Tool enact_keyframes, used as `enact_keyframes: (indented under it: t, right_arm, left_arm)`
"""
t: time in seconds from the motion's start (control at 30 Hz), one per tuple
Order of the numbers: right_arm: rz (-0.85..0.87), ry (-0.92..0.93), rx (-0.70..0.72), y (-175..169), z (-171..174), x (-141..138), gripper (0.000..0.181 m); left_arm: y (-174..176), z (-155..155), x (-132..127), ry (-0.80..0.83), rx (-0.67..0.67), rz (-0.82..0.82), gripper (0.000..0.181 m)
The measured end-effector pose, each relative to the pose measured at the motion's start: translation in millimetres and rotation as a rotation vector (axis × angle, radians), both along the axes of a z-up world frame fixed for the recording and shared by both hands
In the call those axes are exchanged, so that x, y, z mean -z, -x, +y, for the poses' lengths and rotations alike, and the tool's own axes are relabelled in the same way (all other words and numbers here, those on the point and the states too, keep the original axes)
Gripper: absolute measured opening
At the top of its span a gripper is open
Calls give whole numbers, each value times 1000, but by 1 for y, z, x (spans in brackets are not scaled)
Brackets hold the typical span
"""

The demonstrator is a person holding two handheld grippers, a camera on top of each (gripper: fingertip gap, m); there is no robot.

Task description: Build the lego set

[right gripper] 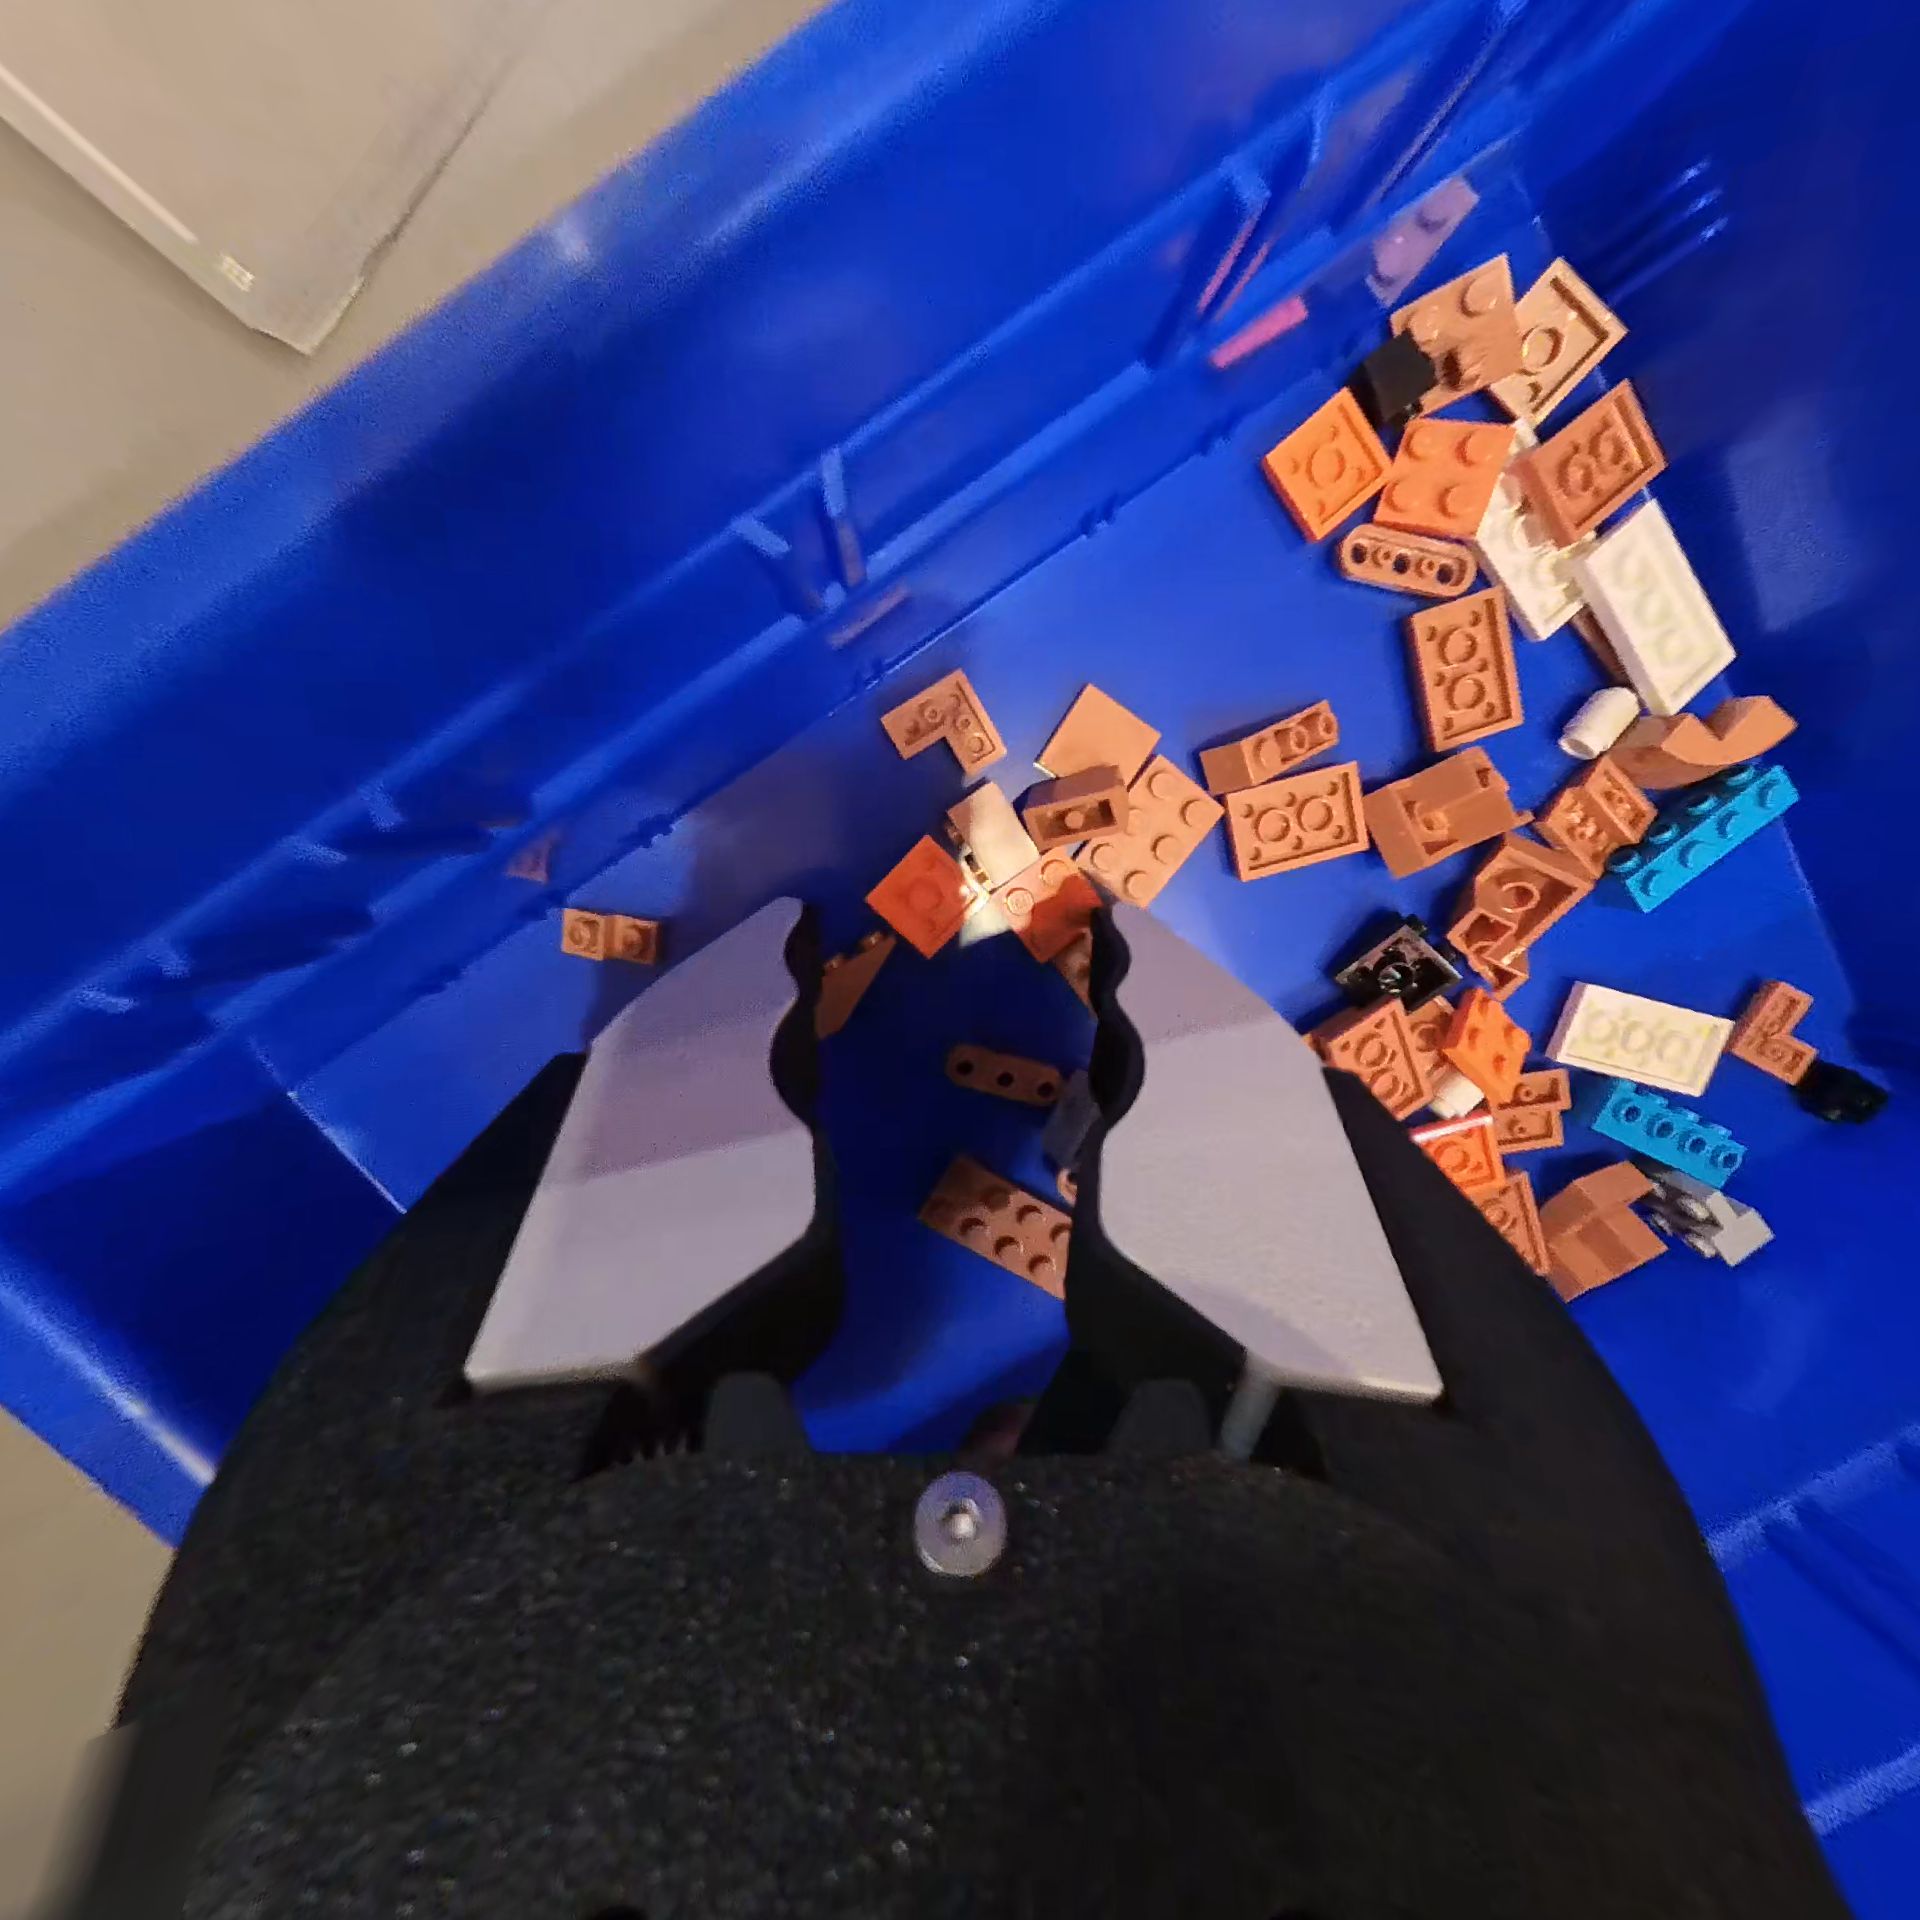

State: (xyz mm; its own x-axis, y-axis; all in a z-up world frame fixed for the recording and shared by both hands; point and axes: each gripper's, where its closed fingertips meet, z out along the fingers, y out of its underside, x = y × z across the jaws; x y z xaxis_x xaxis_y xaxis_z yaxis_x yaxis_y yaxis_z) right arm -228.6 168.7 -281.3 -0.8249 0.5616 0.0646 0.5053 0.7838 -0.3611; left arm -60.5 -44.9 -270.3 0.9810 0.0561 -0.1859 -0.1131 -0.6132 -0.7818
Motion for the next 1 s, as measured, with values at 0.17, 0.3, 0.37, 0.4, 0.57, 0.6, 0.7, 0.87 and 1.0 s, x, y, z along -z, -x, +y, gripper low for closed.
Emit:
enact_keyframes:
  t: [0.17,0.3,0.37,0.4,0.57,0.6,0.7,0.87,1.0]
  right_arm:
    - [11,11,3,6,0,1,47]
    - [16,14,-8,8,3,1,40]
    - [13,5,-21,8,4,1,37]
    - [12,-1,-27,9,5,1,35]
    - [0,-28,-51,8,6,1,30]
    - [-1,-34,-54,8,7,1,24]
    - [4,-45,-50,9,10,1,8]
    - [7,-22,-48,10,12,-5,0]
    - [8,6,-37,11,13,-13,0]
  left_arm:
    - [0,0,0,2,1,2,34]
    - [0,0,0,1,1,1,34]
    - [0,0,0,1,2,3,34]
    - [0,0,0,2,2,2,34]
    - [-1,0,0,1,3,4,34]
    - [-1,0,0,1,3,4,34]
    - [-1,0,0,-1,3,3,34]
    - [-1,0,-1,-2,3,2,34]
    - [-1,0,-1,-3,3,2,33]
